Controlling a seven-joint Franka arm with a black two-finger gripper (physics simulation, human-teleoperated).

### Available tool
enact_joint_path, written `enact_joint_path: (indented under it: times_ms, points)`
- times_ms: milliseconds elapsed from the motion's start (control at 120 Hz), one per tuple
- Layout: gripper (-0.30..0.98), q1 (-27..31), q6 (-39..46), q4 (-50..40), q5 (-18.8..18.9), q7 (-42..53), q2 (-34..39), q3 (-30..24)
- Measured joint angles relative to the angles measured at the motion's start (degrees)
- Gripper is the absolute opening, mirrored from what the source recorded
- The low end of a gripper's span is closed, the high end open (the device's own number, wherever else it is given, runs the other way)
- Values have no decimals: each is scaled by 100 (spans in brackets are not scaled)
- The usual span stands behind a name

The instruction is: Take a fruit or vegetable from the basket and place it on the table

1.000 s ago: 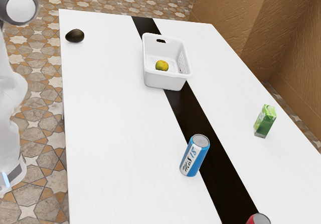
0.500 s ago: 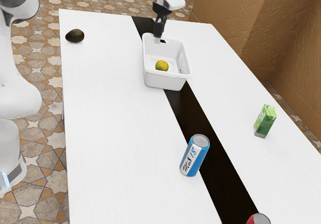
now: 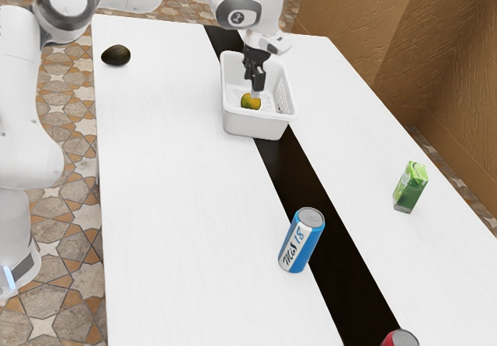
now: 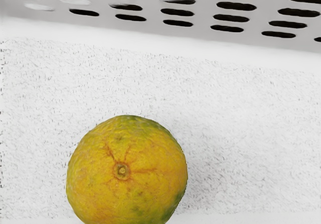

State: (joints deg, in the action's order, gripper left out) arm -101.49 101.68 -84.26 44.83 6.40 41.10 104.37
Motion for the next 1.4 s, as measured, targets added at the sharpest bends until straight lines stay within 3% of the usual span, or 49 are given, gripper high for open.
enact_joint_path:
  times_ms: [183, 492, 1067, 1400]
  points:
    - [66, -43, 527, -9, -181, -139, 95, 541]
    - [66, -133, 1048, -114, -243, -266, 202, 698]
    - [66, -219, 1243, -268, -244, -404, 319, 981]
    - [42, -275, 1318, -254, -229, -459, 324, 999]
